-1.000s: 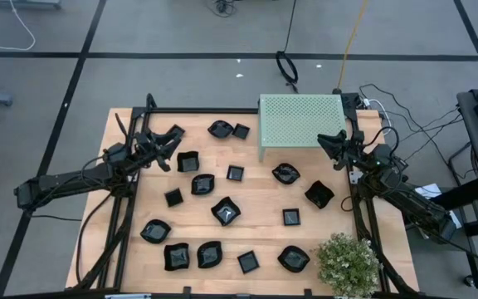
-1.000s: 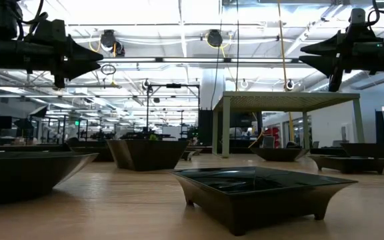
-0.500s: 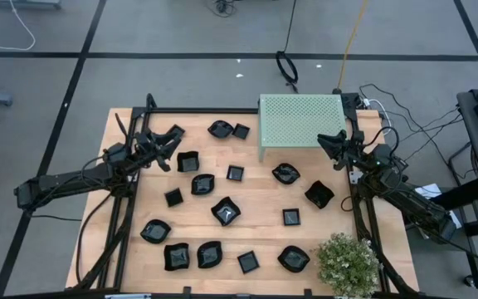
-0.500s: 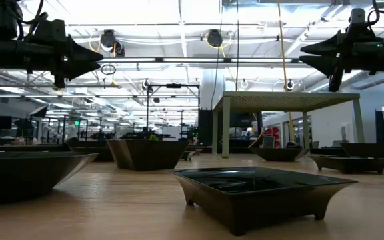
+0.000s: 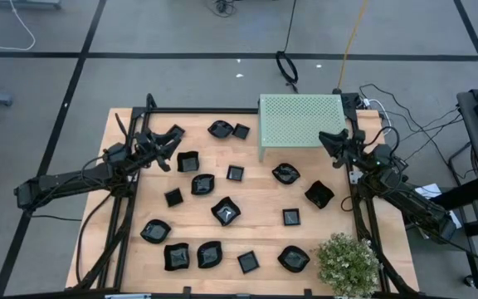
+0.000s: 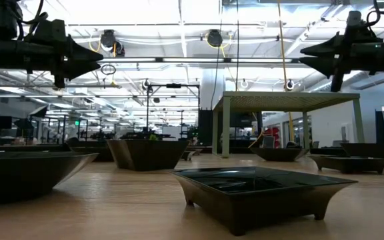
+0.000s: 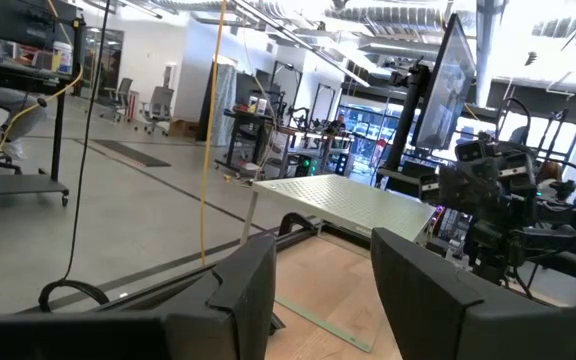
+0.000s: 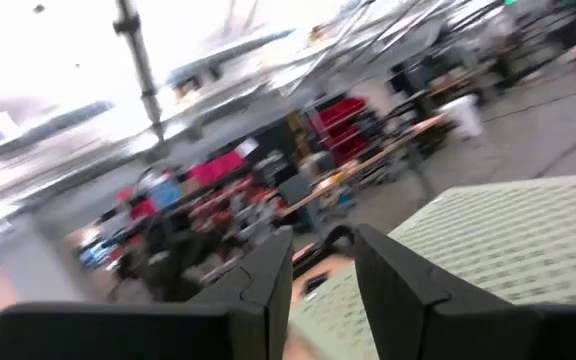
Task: Pick & Place Mini shaped plates
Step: Put the distorted square plate on the shelf
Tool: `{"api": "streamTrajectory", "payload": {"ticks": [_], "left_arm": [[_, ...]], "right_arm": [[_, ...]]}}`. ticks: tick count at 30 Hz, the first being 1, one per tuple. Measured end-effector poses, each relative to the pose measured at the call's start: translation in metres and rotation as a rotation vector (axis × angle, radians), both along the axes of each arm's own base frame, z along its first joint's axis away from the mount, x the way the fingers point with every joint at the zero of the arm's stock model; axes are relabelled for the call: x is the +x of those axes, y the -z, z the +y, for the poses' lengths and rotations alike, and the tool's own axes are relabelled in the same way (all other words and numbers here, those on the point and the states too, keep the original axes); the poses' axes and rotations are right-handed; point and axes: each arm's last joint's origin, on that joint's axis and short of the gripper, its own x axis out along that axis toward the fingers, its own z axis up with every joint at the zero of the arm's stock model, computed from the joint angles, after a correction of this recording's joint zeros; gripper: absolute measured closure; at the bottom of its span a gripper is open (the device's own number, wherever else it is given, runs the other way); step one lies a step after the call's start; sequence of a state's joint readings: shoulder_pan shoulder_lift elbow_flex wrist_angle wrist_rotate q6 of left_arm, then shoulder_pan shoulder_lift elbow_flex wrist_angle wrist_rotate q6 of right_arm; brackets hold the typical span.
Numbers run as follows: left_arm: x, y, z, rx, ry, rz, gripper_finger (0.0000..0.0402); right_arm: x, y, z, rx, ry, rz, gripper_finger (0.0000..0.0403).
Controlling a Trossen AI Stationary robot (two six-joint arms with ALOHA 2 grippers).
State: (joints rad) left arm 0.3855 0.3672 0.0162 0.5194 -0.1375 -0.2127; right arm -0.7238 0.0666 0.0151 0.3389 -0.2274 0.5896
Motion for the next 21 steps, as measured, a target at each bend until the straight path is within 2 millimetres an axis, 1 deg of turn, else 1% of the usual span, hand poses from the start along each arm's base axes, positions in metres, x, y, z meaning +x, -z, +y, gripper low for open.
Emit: {"api": "streamTrajectory", "payload": {"ticks": [3,7,9,15,18,21], "left_arm": [[0.0000,-0.0001,0.0000,0.000,-0.001,0.000,0.0231],[0.0000,-0.0001,0.0000,0.000,-0.001,0.000,0.0231],[0.0000,-0.0001,0.0000,0.000,-0.001,0.000,0.0231],[0.0000,-0.0001,0.0000,0.000,0.000,0.000,0.0231],[0.0000,-0.0001,0.0000,0.000,0.000,0.000,0.0231],[0.0000,0.0000,0.0000,0.000,0.000,0.000,0.0231]], "right_arm": [[-0.0010,-0.0001,-0.0016,0.075,0.042,-0.047,0.0305],[-0.0015,-0.0018,-0.0014,0.191,0.007,-0.136,0.0305],[-0.0017,-0.0026,-0.0012,0.221,-0.006,-0.163,0.0305],[-0.0026,-0.0069,-0.0003,0.166,-0.005,-0.183,0.0305],[-0.0029,-0.0080,0.0000,0.197,-0.023,-0.215,0.0305],[-0.0034,-0.0096,0.0002,0.188,-0.019,-0.230,0.0305]]}}
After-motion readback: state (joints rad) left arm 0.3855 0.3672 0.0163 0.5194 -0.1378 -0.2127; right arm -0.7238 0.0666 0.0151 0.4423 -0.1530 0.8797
